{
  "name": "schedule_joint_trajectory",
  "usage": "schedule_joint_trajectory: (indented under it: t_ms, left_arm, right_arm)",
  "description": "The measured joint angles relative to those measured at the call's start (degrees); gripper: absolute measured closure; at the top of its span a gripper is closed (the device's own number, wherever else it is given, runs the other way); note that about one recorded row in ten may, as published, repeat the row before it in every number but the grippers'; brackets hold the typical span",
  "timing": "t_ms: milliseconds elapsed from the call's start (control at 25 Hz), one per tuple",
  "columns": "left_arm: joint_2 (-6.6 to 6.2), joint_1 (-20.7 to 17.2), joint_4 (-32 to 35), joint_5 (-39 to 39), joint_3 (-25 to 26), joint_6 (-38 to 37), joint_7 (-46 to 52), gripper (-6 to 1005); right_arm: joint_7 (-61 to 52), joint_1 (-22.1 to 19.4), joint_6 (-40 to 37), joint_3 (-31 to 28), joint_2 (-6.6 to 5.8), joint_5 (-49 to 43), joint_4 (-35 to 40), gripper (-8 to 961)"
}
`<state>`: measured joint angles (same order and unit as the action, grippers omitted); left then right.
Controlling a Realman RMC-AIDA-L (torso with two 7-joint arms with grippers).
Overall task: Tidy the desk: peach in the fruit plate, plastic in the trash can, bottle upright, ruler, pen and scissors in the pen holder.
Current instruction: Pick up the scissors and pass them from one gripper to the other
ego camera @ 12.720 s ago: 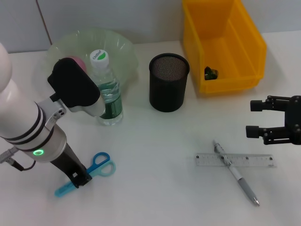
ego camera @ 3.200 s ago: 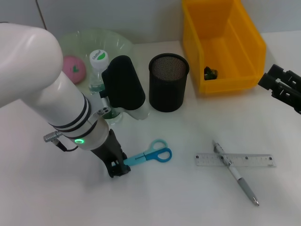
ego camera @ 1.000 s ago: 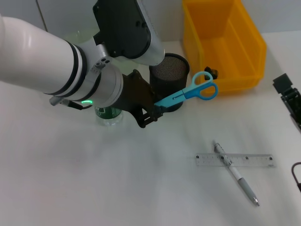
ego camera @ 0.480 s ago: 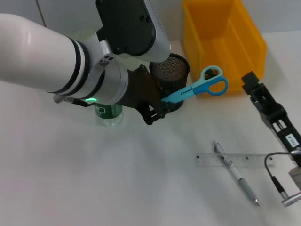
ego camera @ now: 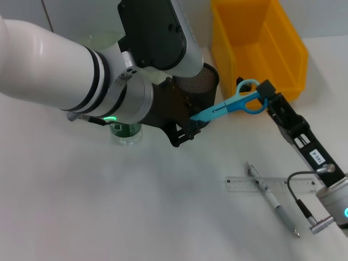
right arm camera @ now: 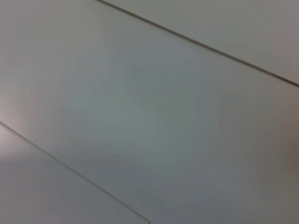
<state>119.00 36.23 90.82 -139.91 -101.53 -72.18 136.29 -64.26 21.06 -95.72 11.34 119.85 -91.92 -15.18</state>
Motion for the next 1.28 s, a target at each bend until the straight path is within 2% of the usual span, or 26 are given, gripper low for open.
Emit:
schedule_joint_trajectory:
  t_ms: [360,600,800,1040,1240,1280]
  left_arm:
    - [0.00,0.1,0.0,0.0,0.0,0.0,0.0,798]
    - [-0.04,0.2,0.0,0.0,0.0,0.0,0.0,797]
    - [-0.09,0.1,0.0,0.1,0.0,0.0,0.0,797]
    - [-0.09,0.1,0.1,0.5,0.0,0.0,0.0,797]
    - [-0.09,0.1,0.1,0.5,0.0,0.0,0.0,797]
    - [-0.09,0.0,0.1,0.5,0.1,0.0,0.0,798]
  right_arm:
    - [-0.1,0.9,1.1,0.0,0.03,-0.8,-0.6,122]
    - [-0.6,0.9,1.2,0.0,0.03,-0.9,-0.5,255]
    - [-0.6,0.9,1.2,0.0,0.03,-1.0,-0.4,465]
    - [-0.9,0.9,2.2,-0.4,0.02,-1.0,-0.6,491]
    - [-1.4,1.0,2.3,-0.2,-0.05,-1.0,-0.4,624]
    - [-1.4,1.0,2.3,-0.2,-0.05,-1.0,-0.4,627]
